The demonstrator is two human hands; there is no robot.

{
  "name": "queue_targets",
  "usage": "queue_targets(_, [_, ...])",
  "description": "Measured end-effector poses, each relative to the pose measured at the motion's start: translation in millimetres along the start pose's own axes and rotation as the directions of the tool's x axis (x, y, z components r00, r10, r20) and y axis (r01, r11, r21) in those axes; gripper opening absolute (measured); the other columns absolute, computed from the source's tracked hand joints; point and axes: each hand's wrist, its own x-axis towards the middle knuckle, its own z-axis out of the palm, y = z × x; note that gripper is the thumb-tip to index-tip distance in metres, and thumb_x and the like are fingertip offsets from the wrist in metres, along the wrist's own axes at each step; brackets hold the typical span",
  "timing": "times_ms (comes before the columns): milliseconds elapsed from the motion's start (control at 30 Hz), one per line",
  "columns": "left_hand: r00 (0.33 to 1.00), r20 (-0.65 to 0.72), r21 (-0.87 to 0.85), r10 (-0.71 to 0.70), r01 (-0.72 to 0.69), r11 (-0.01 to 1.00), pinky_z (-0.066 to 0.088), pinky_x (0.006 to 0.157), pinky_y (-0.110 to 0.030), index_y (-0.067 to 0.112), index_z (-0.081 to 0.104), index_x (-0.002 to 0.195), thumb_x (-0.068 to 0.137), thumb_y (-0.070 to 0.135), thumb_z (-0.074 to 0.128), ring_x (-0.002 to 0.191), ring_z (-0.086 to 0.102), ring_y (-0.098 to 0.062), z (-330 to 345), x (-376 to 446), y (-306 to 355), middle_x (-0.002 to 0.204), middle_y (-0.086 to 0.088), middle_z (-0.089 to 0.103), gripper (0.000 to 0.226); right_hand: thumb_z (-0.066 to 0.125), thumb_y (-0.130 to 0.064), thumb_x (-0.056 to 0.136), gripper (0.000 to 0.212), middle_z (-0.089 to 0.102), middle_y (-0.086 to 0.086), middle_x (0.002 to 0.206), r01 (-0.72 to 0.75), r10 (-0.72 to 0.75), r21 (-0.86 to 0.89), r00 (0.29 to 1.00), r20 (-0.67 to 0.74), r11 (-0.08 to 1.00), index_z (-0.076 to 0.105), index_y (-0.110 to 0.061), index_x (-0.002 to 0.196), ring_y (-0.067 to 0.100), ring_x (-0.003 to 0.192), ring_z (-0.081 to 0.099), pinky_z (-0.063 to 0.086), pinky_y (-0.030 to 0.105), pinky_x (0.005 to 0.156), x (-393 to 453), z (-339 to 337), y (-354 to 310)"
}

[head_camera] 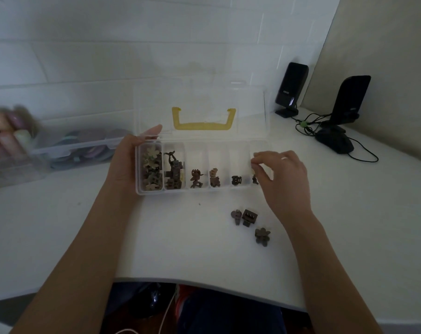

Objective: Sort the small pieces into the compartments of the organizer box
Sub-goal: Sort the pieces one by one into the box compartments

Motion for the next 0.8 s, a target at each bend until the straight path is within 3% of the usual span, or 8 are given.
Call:
queue_targets(167, [1.000, -0.011, 0.003, 0.004, -0.004, 1.000, 0.056, 0.061, -0.032, 0.022, 0.077, 0.093, 0.088, 0.024, 0.038, 0.072, 0.070, -0.020, 1, 0, 0, 0.084, -0.002, 0.072, 0.039, 0.055, -0.023, 0.091, 0.013, 0.065, -0.011, 0.086, -0.048, 0.073, 0.157, 0.985, -0.157, 0.986, 0.067, -0.021, 0.095, 0.016, 0.085, 0.055, 0.045, 0.041, 0.081, 3, -8, -5])
queue_targets(233, [1.000, -0.011, 0.008, -0.001, 0.002, 1.000, 0.056, 0.065, -0.033, 0.022, 0.074, 0.101, 0.087, 0.024, 0.040, 0.076, 0.069, -0.021, 0, 0, 1, 0.088, -0.003, 0.072, 0.037, 0.055, -0.023, 0.091, 0.012, 0.063, -0.013, 0.080, -0.055, 0.098, 0.207, 0.974, -0.204, 0.977, 0.067, -0.021, 0.092, 0.011, 0.078, 0.052, 0.044, 0.027, 0.077, 1, -13, -7])
queue_targets(300, [1.000, -0.018, 0.020, -0.001, 0.002, 1.000, 0.055, 0.067, -0.033, 0.022, 0.071, 0.106, 0.086, 0.024, 0.041, 0.078, 0.069, -0.021, 0, 0, 1, 0.089, -0.002, 0.072, 0.036, 0.055, -0.020, 0.089, 0.011, 0.062, -0.011, 0.072, -0.065, 0.124, 0.278, 0.972, -0.200, 0.958, 0.066, -0.021, 0.087, 0.009, 0.069, 0.048, 0.036, 0.013, 0.066, -1, -19, -9])
queue_targets(400, [1.000, -0.008, 0.032, 0.003, -0.003, 0.999, 0.054, 0.070, -0.034, 0.021, 0.068, 0.109, 0.087, 0.025, 0.041, 0.080, 0.068, -0.022, -1, 1, 0, 0.090, -0.002, 0.071, 0.035, 0.054, -0.021, 0.084, 0.014, 0.051, -0.005, 0.052, -0.056, 0.097, 0.384, 0.991, -0.089, 0.922, 0.065, -0.017, 0.076, 0.010, 0.049, 0.043, 0.033, 0.019, 0.051, -9, -25, -9])
queue_targets(533, [1.000, -0.002, 0.018, 0.000, 0.000, 1.000, 0.056, 0.064, -0.033, 0.021, 0.069, 0.107, 0.089, 0.024, 0.039, 0.077, 0.069, -0.022, 0, 0, 1, 0.088, -0.003, 0.072, 0.036, 0.054, -0.034, 0.081, 0.028, 0.030, -0.007, 0.037, -0.010, -0.011, 0.263, 0.997, 0.078, 0.965, 0.063, -0.017, 0.061, 0.011, 0.036, 0.027, 0.025, 0.020, 0.044, -28, -29, -4])
queue_targets(633, [1.000, -0.005, 0.015, 0.011, -0.011, 1.000, 0.056, 0.060, -0.031, 0.021, 0.073, 0.101, 0.091, 0.023, 0.036, 0.073, 0.070, -0.020, 3, -3, 1, 0.083, -0.002, 0.073, 0.039, 0.059, -0.036, 0.079, 0.020, 0.029, -0.006, 0.036, -0.013, -0.013, 0.135, 0.982, 0.187, 0.991, 0.070, -0.024, 0.068, 0.012, 0.036, 0.031, 0.022, 0.018, 0.045, -44, -34, 4])
queue_targets(800, [1.000, -0.010, -0.003, 0.001, -0.001, 1.000, 0.056, 0.059, -0.030, 0.021, 0.076, 0.092, 0.091, 0.023, 0.035, 0.070, 0.070, -0.020, 7, -5, 1, 0.080, -0.002, 0.073, 0.041, 0.063, -0.033, 0.081, 0.009, 0.031, -0.006, 0.038, -0.060, 0.047, 0.099, 0.992, 0.120, 0.993, 0.070, -0.030, 0.078, 0.013, 0.040, 0.035, 0.025, 0.019, 0.045, -46, -38, 2])
